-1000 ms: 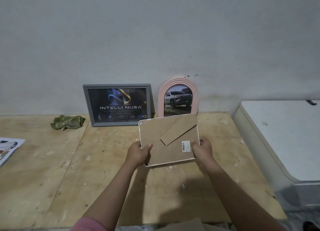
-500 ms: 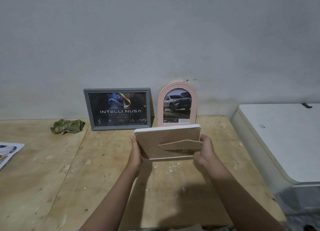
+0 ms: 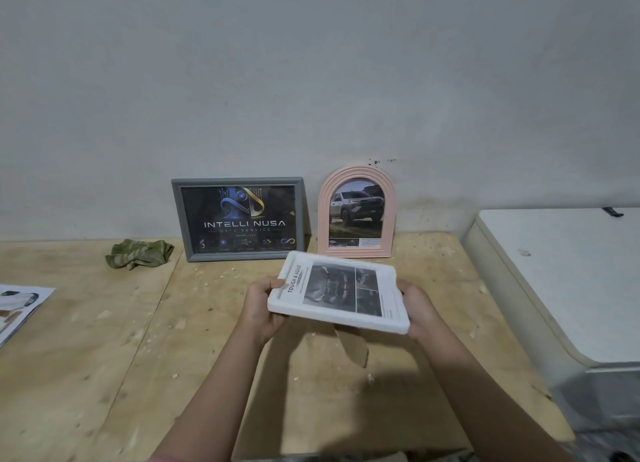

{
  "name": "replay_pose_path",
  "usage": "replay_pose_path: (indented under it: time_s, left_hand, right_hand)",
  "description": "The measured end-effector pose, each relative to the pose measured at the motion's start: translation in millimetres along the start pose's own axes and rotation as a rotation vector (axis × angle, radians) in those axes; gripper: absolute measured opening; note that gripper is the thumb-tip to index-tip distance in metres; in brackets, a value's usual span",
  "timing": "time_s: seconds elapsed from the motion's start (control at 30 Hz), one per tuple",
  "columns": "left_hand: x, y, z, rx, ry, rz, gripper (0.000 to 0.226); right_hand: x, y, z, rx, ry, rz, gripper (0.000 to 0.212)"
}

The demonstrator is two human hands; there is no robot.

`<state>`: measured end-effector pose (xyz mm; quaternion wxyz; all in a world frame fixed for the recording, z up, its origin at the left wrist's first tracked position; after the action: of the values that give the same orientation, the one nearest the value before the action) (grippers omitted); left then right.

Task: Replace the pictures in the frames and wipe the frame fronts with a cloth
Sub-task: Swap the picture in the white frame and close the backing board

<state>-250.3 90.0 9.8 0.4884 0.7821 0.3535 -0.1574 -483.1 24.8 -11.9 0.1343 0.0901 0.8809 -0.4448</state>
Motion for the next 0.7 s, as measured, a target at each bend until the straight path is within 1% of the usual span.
replay_pose_path:
  time_s: [0.07,0.13,0.23,0.27,0.3,0.37,0.43,0.57,0.7]
  left_hand:
    - [2,2,-1,-0.001,0.012,0.025,0.028]
    - [2,1,-1,-0.025,0.005,-0.030,0.032]
    - [-2,-6,-4,-0.070,-0.074,-0.251,0.057]
    - [-4,-10,-5,-0.083,-0.097,-0.287,0.060]
    - [-7,-15,-7,-0.095,-0.110,-0.292,0.060]
    - [-13,-28,-8,-0.103,-0.107,-0.249,0.048]
    - [-19,-41,-8,-0.111,-0.056,-0.175,0.041]
    - [-24,-40,-10,-0.242,0.098,-0.050,0.045]
    - [-20,-30,-15,-0.353,0.406,0.064,0.040]
  right_hand:
    - [1,2,1,-0.020,0.034,-0.023,0.037]
    - [1,3,2,-0.032,0.050,0.011,0.038]
    - [-7,9,-4,-0.015,0.039,0.182,0.039]
    - [-9,12,-4,0.004,0.030,0.242,0.039]
    - [-12,15,-3,0.013,0.015,0.309,0.039]
    - [-17,20,-4,0.009,-0.006,0.394,0.038]
    - [-25,26,-7,-0.005,-0.057,0.448,0.035]
    - [-30,29,-16,-0.025,-0.158,0.485,0.032]
    - [-23,27,-8,-0.072,-0.190,0.387,0.027]
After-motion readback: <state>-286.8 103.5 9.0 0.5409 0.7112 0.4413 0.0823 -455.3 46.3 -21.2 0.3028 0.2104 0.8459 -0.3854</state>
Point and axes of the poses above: each hand's wrist, its own z-axis towards the middle knuckle, its own x-axis out of the back of the hand, y = z × x, the point moved 4 cm from there along z, towards the middle knuckle, and after that the axes turned 2 degrees about -y, right-handed, at the moved point
